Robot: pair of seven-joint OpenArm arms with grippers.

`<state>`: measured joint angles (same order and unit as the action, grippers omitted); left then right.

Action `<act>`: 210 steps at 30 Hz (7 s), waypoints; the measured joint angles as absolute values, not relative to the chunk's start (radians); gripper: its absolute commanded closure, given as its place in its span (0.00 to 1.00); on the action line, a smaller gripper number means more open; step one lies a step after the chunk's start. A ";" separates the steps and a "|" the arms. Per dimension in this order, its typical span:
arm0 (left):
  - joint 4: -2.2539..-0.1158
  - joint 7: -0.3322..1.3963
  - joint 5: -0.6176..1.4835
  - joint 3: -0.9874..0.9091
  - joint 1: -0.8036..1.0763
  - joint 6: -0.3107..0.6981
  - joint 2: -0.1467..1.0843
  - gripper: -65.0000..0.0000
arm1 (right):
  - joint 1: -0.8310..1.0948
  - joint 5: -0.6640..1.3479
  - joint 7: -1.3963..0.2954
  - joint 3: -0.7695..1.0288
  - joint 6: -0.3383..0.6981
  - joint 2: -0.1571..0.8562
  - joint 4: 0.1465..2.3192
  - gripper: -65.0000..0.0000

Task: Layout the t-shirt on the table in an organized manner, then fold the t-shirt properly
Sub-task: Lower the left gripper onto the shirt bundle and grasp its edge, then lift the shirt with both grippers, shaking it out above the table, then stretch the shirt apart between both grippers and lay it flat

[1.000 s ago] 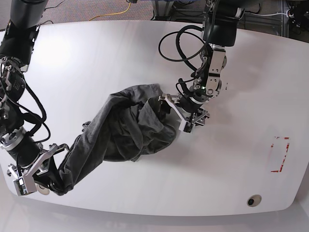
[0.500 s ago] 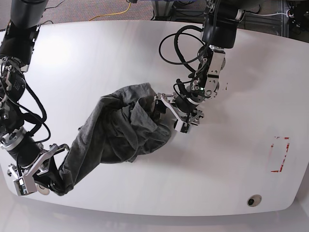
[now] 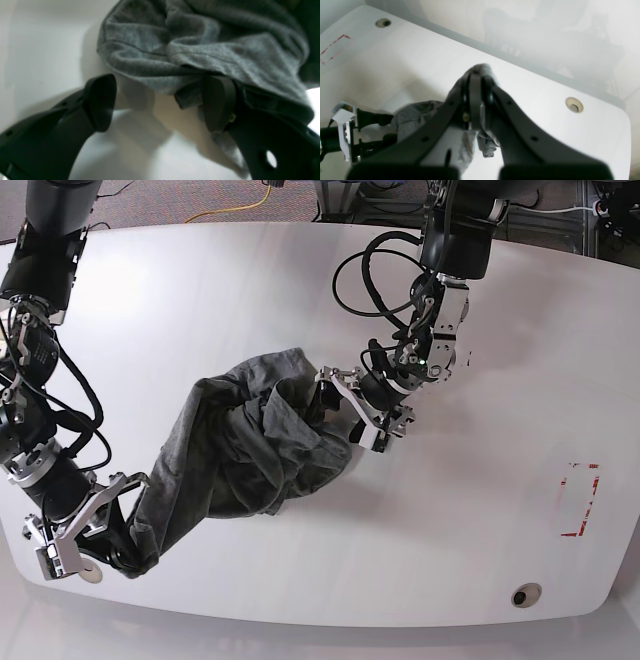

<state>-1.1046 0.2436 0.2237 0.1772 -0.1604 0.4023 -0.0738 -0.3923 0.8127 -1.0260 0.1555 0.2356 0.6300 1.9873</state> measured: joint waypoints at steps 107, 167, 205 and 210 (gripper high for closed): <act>-1.810 0.719 0.271 0.020 -0.910 0.424 0.271 1.00 | -0.934 0.809 -1.026 0.162 0.311 0.727 1.554 0.99; -1.621 0.870 0.271 0.002 -1.278 0.418 0.308 1.00 | -1.173 0.731 -0.926 -0.063 0.360 0.725 1.243 1.00; -1.929 1.093 0.339 -0.176 -0.563 0.420 0.257 1.00 | -0.319 0.734 -1.076 0.285 0.363 0.631 1.744 1.00; -1.957 1.084 0.411 -0.249 -0.393 0.419 0.255 1.00 | -0.168 0.731 -1.070 0.326 0.371 0.596 1.812 1.00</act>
<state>-1.9568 1.0843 0.4114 -0.2493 -0.3935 0.4187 0.2550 -0.1677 0.7311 -1.0702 0.3256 0.3706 0.5961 1.8122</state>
